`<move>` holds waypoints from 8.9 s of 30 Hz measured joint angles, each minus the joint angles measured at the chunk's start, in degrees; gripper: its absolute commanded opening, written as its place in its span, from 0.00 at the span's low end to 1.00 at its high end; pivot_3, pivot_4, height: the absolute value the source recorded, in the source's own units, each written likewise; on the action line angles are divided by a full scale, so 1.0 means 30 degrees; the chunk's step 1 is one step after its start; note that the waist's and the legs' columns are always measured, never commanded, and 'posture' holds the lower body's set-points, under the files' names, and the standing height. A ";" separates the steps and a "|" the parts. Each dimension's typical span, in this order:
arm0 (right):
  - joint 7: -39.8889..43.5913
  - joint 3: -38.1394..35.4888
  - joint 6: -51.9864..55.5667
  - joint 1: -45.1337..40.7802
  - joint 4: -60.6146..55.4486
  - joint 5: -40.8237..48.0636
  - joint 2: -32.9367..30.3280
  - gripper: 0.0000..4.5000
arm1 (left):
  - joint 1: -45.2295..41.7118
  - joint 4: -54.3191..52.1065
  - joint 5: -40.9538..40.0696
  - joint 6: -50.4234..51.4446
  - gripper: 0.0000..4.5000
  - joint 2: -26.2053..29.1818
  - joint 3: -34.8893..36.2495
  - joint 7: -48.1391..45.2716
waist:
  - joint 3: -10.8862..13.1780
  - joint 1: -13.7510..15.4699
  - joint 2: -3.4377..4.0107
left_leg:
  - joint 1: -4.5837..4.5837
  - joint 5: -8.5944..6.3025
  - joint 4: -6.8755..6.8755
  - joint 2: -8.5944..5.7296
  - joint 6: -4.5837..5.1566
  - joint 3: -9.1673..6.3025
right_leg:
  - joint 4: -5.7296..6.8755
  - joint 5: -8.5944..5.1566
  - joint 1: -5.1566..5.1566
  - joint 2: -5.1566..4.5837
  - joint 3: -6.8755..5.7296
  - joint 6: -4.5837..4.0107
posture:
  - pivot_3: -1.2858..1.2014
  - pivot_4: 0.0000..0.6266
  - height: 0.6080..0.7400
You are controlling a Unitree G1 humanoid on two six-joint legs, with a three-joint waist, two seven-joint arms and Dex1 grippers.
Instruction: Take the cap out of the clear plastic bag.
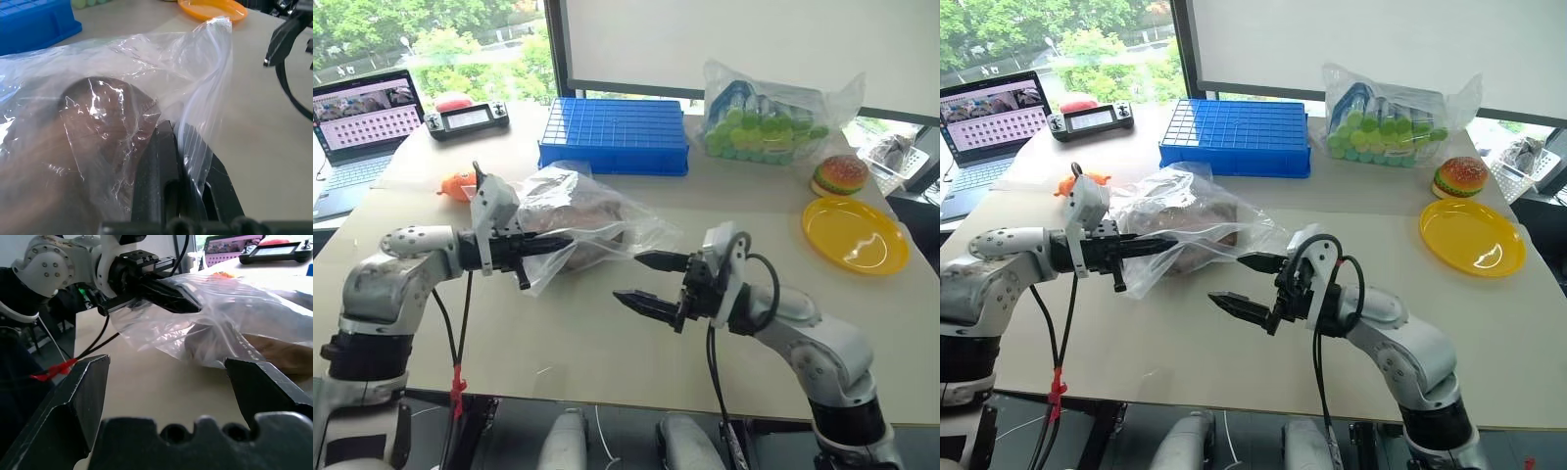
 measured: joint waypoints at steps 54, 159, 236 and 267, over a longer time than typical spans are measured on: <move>0.0136 0.2045 -0.3157 -0.5162 0.8084 -0.6490 0.1554 1.00 | -0.1255 0.0059 -0.0337 0.0729 0.00 -0.0353 0.0151 0.0998 | 0.0000 0.0069 -0.0002 | -0.0203 0.0012 -0.0054 0.0021 -0.0012 0.0010 | 0.0021 0.0032 -0.0268 0.0020 -0.0001 -0.0044 | 0.52 0.24 0.92; -0.5349 0.2856 -0.3187 -0.5570 1.3966 -1.0959 0.6076 1.00 | -0.2471 0.0866 -0.1119 0.1402 0.00 -0.1982 0.0306 0.2326 | 0.0000 -0.0164 0.0001 | -0.0171 0.0032 -0.0093 0.0041 -0.0044 0.0010 | 0.0073 0.0041 -0.0287 0.0039 0.0002 -0.0058 | 0.52 0.24 0.92; -0.3828 0.4225 -1.5667 -0.0455 0.6416 -1.9185 0.0620 0.01 | -0.3224 0.1528 -0.1008 0.1527 0.00 -0.2097 -0.0369 0.1703 | 0.0000 -0.0002 -0.0007 | -0.0159 0.0064 -0.0121 0.0033 -0.0096 -0.0004 | 0.0064 0.0041 -0.0266 0.0034 -0.0002 -0.0058 | 0.52 0.24 0.92; -0.8971 -0.9217 -0.2227 -0.2691 0.0590 1.1359 -0.1068 0.01 | 0.0097 0.0217 0.3788 -0.7391 0.00 -0.2297 -0.3941 -0.1082 | 0.0005 0.0242 0.0000 | -0.0189 0.0064 -0.0141 0.0028 -0.0085 0.0019 | -0.0006 0.0042 -0.0263 0.0026 0.0015 -0.0063 | 0.52 0.24 0.92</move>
